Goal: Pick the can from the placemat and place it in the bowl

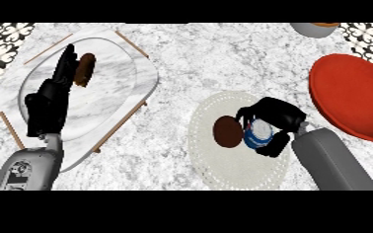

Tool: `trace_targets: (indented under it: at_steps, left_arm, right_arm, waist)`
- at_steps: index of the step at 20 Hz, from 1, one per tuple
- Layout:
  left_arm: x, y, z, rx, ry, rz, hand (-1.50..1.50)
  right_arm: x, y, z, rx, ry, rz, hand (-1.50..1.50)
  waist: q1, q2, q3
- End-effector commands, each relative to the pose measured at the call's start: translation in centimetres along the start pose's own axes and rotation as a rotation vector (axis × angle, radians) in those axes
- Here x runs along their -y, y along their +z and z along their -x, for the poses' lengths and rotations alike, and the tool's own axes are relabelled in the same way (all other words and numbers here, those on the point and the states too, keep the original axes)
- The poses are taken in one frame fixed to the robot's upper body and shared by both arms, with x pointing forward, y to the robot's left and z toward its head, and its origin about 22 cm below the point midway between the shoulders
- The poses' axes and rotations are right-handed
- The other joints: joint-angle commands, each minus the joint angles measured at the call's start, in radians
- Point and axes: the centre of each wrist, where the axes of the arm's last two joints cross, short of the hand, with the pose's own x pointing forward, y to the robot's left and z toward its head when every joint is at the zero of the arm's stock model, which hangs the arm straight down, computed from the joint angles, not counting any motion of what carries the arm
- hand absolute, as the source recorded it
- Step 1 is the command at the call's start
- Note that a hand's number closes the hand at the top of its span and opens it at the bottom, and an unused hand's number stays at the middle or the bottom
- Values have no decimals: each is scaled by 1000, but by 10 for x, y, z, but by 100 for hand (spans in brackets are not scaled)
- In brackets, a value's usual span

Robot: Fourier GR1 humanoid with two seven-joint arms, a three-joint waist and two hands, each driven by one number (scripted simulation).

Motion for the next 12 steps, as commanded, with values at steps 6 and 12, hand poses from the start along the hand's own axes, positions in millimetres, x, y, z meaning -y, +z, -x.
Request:
trace_targets:
  at_steps: [6, 12]
  left_arm:
    - [-22, 8, -12, -5, -1, -1, 0]
    - [-15, 4, 4, -39, -15, -41, 0]
  right_arm:
    - [-3, 12, -4, 65, -27, 47, 150]
    - [-59, 47, -64, 77, 3, 103, 150]
  waist:
    - [-2, 3, 3]
    - [-50, -8, 1]
